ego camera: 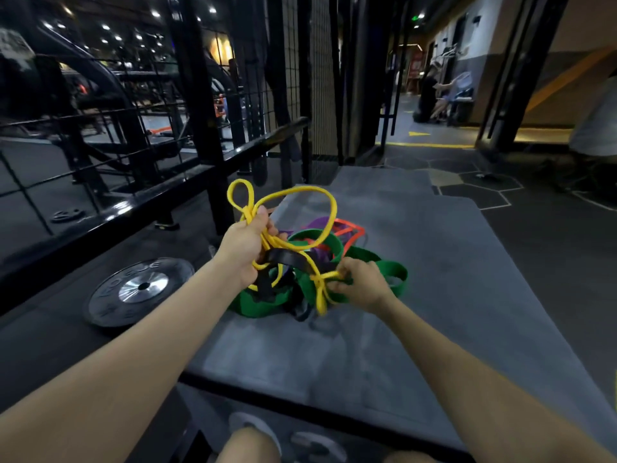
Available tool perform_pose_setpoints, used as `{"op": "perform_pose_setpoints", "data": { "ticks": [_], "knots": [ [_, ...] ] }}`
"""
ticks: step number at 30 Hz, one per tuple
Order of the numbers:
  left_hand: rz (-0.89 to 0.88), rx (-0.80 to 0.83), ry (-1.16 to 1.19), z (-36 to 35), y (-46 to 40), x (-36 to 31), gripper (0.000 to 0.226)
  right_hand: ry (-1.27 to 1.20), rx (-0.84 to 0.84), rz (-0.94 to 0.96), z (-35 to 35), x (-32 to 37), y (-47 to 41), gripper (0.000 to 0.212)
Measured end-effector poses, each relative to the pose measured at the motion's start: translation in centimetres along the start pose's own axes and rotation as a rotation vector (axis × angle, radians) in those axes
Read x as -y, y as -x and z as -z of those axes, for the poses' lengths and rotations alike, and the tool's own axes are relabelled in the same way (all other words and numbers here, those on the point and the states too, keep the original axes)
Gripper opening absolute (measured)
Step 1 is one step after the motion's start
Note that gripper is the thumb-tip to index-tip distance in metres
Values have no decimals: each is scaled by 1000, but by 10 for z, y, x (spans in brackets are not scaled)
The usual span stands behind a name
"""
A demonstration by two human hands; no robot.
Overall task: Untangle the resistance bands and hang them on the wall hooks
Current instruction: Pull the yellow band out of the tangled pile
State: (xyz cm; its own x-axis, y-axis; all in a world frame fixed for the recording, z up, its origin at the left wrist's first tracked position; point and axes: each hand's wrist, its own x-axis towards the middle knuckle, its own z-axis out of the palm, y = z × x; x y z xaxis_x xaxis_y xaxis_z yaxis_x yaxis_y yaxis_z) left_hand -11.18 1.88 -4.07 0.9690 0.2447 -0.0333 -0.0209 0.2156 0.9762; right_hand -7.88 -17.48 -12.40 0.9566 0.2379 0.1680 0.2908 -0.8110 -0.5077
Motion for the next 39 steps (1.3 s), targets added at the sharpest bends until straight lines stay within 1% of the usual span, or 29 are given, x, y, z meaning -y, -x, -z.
{"op": "perform_pose_setpoints", "data": {
  "ticks": [4, 6, 8, 11, 15, 19, 20, 22, 23, 25, 29, 31, 33, 35, 37, 39],
  "knots": [
    [-38, -6, -3, -1, -2, -2, 35, -142, -197, -63, 42, -6, 13, 9],
    [-39, 10, -1, -6, -4, -2, 33, -164, -330, -87, 74, -12, 17, 10],
    [-51, 43, -50, -15, -5, 2, 33, -202, -418, -99, 106, -13, 21, 13],
    [-47, 62, -87, -35, -4, 8, 29, -324, -493, -89, 137, -13, 28, 14],
    [-41, 58, -94, -57, -4, 19, 22, -385, -599, -81, 151, -19, 38, 16],
    [-13, 32, -88, -58, -8, 23, 16, -394, -674, -165, 155, -33, 42, 15],
    [-13, 30, -89, -57, -7, 22, 16, -389, -675, -202, 154, -38, 41, 15],
    [-8, 36, -119, -54, -9, 23, 25, -375, -639, -274, 148, -48, 40, 17],
    [-15, 34, -130, -53, -9, 23, 26, -368, -615, -304, 143, -52, 39, 18],
    [-15, 25, -134, -46, -10, 23, 20, -347, -588, -343, 134, -59, 39, 16],
    [25, -96, -210, -20, -18, 26, 29, -339, -546, -443, 124, -81, 39, 12],
    [68, -124, -247, -5, -21, 30, 30, -348, -529, -490, 119, -91, 40, 10],
    [101, -138, -292, 5, -22, 35, 34, -307, -509, -515, 113, -96, 44, 19],
    [97, -139, -314, 8, -21, 39, 34, -249, -457, -528, 107, -98, 48, 27],
    [95, -113, -336, 5, -18, 42, 33, -198, -376, -503, 100, -97, 53, 31],
    [73, -56, -411, 1, -10, 46, 34, -121, -277, -442, 91, -96, 57, 32]
  ]
}}
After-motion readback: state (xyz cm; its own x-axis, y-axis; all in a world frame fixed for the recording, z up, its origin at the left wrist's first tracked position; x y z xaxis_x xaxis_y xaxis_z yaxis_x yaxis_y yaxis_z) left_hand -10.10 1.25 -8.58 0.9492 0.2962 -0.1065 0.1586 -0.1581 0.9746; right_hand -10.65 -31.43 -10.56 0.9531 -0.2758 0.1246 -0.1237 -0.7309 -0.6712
